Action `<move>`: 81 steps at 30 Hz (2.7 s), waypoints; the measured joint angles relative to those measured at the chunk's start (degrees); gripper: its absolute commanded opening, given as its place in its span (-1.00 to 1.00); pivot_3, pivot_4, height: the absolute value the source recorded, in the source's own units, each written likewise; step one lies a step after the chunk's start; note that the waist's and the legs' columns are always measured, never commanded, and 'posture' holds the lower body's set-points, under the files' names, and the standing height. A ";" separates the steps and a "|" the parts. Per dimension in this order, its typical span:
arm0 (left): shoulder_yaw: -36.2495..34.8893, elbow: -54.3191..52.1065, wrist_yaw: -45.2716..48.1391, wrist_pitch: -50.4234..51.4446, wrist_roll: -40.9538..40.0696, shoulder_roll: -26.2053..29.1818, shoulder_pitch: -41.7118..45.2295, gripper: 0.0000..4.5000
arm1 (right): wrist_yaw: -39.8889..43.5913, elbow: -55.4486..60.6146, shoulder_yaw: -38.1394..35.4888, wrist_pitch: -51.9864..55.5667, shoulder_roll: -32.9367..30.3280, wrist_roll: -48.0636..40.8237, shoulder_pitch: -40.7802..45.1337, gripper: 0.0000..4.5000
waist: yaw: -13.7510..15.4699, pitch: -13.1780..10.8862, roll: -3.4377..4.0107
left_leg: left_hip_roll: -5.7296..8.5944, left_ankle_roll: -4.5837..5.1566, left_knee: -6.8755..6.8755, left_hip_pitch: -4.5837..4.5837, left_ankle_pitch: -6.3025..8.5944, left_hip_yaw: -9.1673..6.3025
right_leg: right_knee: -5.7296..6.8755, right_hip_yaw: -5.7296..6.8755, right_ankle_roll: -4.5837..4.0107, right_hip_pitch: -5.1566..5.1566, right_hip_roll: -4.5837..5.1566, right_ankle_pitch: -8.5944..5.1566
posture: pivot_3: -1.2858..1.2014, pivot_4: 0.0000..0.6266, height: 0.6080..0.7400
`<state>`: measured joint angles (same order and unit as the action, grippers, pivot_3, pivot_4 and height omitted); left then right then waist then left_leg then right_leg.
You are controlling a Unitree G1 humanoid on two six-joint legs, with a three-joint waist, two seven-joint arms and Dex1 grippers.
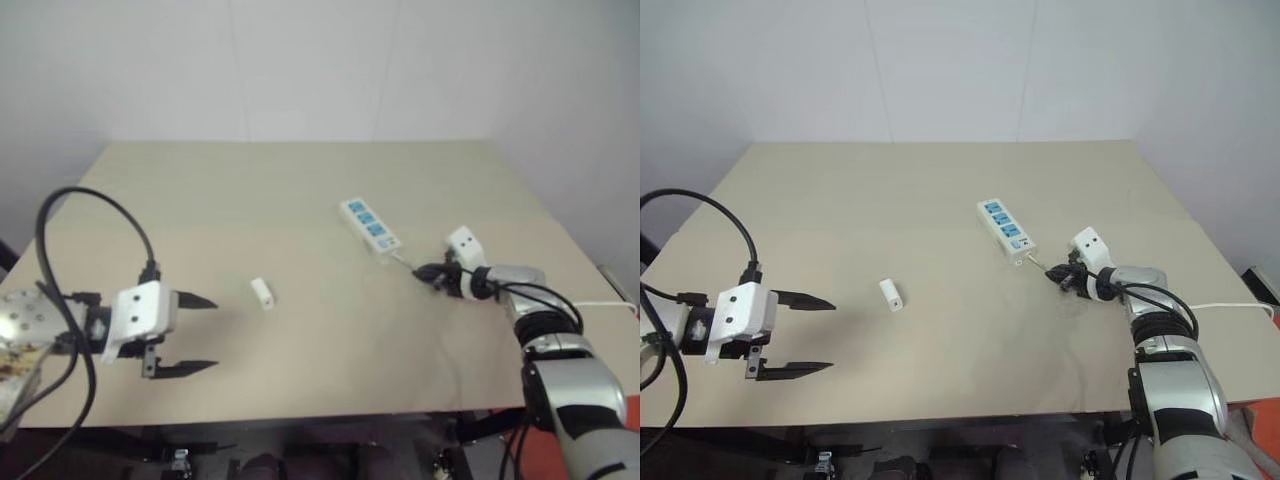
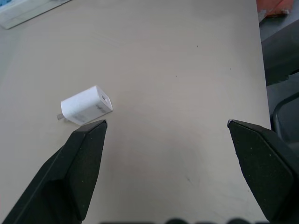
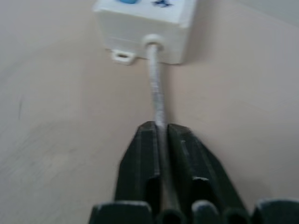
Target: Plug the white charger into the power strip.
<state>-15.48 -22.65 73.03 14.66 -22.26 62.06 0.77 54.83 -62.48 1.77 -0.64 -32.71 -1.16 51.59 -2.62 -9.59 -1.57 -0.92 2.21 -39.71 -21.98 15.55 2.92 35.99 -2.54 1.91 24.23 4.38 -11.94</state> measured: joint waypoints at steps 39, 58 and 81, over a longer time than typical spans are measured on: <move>14.32 16.73 5.34 -11.35 6.28 -2.33 17.38 1.00 | -18.33 61.64 -7.99 12.02 9.18 -13.44 -41.12 0.98 | 1.60 -0.01 0.02 | 0.05 0.00 -0.07 -0.21 0.01 0.22 | -0.01 0.01 0.05 0.15 -0.09 -0.05 | 0.03 -0.52 1.00; 14.54 16.72 5.03 -11.90 6.76 -3.85 17.75 1.00 | -25.17 56.49 -5.72 8.16 17.51 -10.71 -38.89 0.98 | 1.43 -0.01 0.02 | 0.05 0.00 -0.06 -0.23 0.01 0.16 | -0.01 0.02 0.04 0.18 -0.11 -0.05 | 0.03 -0.52 1.00; 15.40 16.72 4.36 -11.87 7.69 -4.67 18.70 1.00 | -25.69 52.38 -5.11 4.37 18.09 -11.39 -37.02 0.51 | 0.43 0.03 -0.04 | 0.02 0.00 -0.05 -0.10 0.01 -0.04 | 0.01 0.00 0.04 0.07 -0.10 -0.05 | 0.03 -0.52 1.00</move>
<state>-0.09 -5.92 77.39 2.79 -14.57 57.40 19.47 29.14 -10.10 -3.34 3.74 -14.63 -12.56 14.57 -2.18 -9.56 -1.62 -0.90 2.21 -39.77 -22.09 15.56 2.88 36.00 -2.54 1.95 24.30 4.29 -11.99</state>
